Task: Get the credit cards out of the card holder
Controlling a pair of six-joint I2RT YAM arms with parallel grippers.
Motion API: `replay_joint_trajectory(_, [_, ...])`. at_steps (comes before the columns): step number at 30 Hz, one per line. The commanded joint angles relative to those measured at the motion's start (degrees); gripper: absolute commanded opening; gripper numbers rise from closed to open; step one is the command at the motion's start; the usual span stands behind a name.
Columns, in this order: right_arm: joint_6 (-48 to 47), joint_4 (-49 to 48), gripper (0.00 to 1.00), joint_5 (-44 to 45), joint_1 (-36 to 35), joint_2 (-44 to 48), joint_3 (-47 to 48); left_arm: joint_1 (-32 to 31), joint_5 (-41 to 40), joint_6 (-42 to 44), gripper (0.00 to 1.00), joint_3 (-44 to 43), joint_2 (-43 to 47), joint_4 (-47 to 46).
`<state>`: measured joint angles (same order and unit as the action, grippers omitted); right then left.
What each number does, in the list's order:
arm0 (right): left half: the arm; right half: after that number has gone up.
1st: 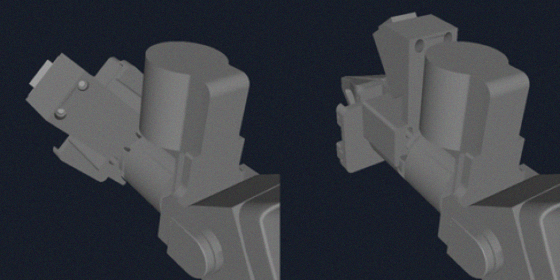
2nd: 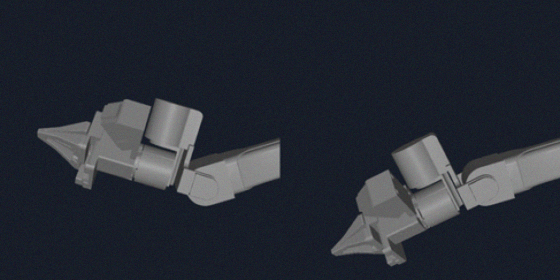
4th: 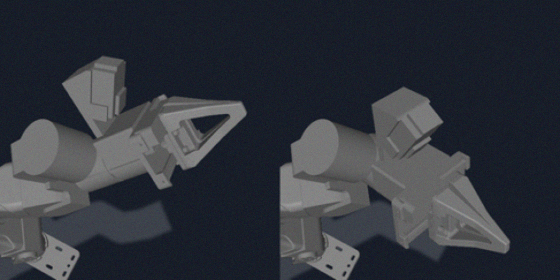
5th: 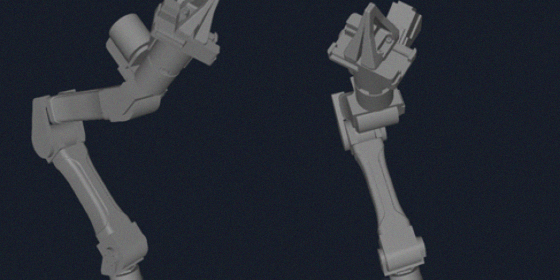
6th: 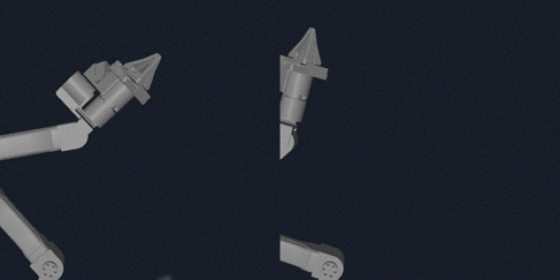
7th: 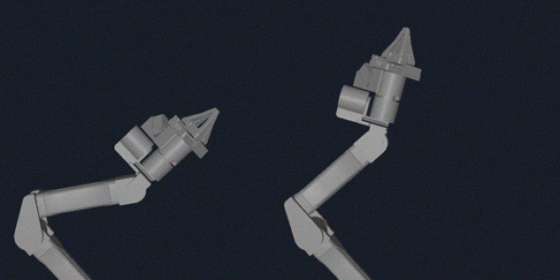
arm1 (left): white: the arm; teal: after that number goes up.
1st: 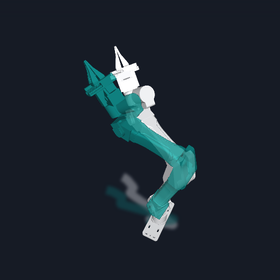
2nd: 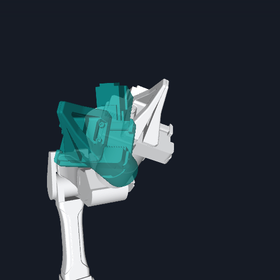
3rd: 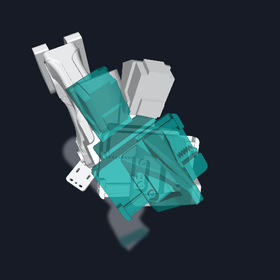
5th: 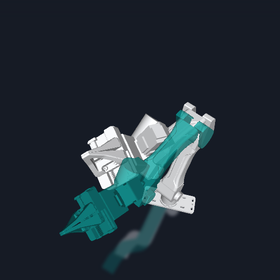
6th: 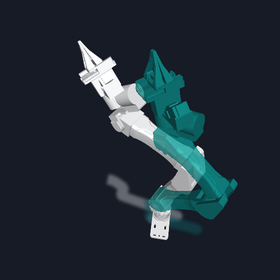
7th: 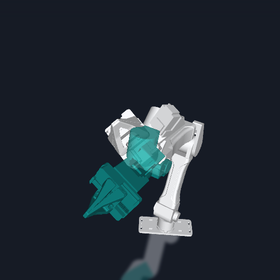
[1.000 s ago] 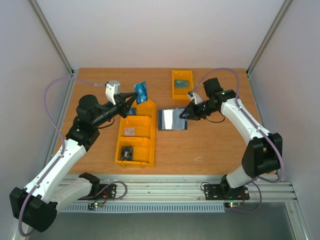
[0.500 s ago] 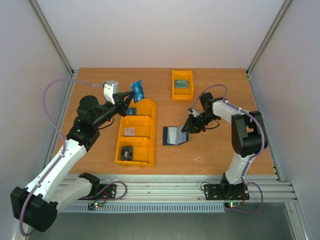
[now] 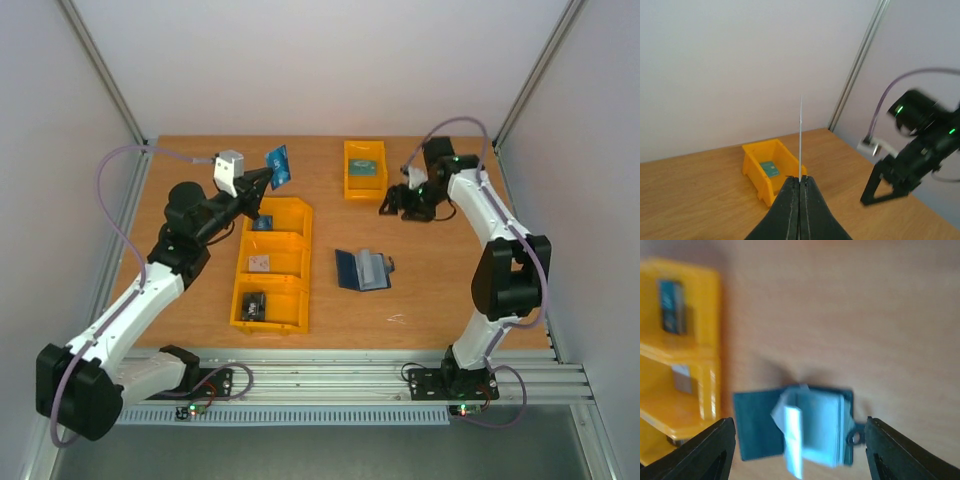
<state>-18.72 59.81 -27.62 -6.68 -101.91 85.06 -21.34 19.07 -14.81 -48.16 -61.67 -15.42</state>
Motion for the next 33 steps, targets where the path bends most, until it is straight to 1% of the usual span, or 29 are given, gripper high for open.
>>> replay_joint_trajectory(1, [-5.67, 0.12, 0.71, 0.27, 0.43, 2.07, 11.9, 1.63, 1.03, 1.86, 0.0, -3.24, -4.81, -6.22])
replay_joint_trajectory(5, [-7.22, -8.18, 0.71, -11.93, 0.37, 0.0, 20.01, 4.45, 0.62, -0.42, 0.0, -6.94, -11.52, -4.01])
replay_joint_trajectory(8, [-5.02, -13.9, 0.7, -21.23, 0.4, -4.66, 26.15, 6.39, -0.08, -0.55, 0.0, -10.75, -16.46, -0.63])
replay_joint_trajectory(10, [-2.56, -16.32, 0.69, -24.49, 0.36, -8.59, 30.71, 7.47, -0.09, 0.03, 0.0, -13.12, -19.81, 1.26])
replay_joint_trajectory(13, [-0.2, -19.21, 0.69, -26.74, 0.41, -13.43, 36.23, 8.57, 0.57, 1.27, 0.0, -16.39, -23.88, 3.82])
replay_joint_trajectory(16, [2.3, -21.67, 0.69, -27.09, 0.43, -16.97, 39.15, 9.82, 1.69, 1.65, 0.0, -18.49, -27.32, 6.4])
replay_joint_trajectory(21, [11.81, -28.72, 0.67, -29.64, 0.35, -23.48, 42.28, 10.78, 4.45, 4.04, 0.0, -22.51, -31.79, 11.38])
replay_joint_trajectory(24, [16.21, -29.45, 0.66, -30.79, 0.14, -27.09, 45.91, 10.88, 6.32, 5.14, 0.0, -24.84, -33.16, 14.94])
replay_joint_trajectory(26, [17.24, -29.01, 0.66, -31.54, -0.27, -28.49, 47.41, 10.88, 8.52, 5.51, 0.0, -25.78, -33.58, 17.96])
replay_joint_trajectory(29, [17.69, -29.45, 0.66, -32.8, -1.1, -29.4, 47.46, 10.88, 11.4, 5.49, 0.0, -27.35, -34.12, 20.07])
replay_joint_trajectory(33, [16.93, -29.57, 0.66, -34.17, -2.69, -30.6, 47.94, 11.01, 13.61, 5.5, 0.0, -26.53, -33.56, 20.03])
